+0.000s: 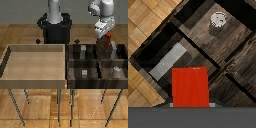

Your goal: Place the box of cereal into the appropriate compartment.

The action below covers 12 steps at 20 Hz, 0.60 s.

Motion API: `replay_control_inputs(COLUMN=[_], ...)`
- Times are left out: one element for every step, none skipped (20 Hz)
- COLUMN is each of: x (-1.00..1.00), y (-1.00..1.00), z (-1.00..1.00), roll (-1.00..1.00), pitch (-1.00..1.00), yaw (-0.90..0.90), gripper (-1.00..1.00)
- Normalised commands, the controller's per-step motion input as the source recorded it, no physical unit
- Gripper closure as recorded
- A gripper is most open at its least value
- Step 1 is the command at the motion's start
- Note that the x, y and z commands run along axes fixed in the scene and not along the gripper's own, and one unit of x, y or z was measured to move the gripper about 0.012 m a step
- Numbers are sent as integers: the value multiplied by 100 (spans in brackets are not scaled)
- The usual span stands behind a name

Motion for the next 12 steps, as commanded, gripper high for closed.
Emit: replay_control_inputs(x=[0,0,0,0,0,-50,0,0,-100,0,0,0], y=[100,100,100,100,100,100,0,0,0,0,0,0], z=[0,0,0,0,0,0,0,0,-100,0,-100,-100], roll=[0,0,0,0,0,0,0,0,0,0,0,0], pitch=[0,0,0,0,0,0,0,0,0,0,0,0], yaw=[0,0,0,0,0,0,0,0,0,0,0,0], gripper=[100,100,100,100,100,100,100,100,100,100,100,100])
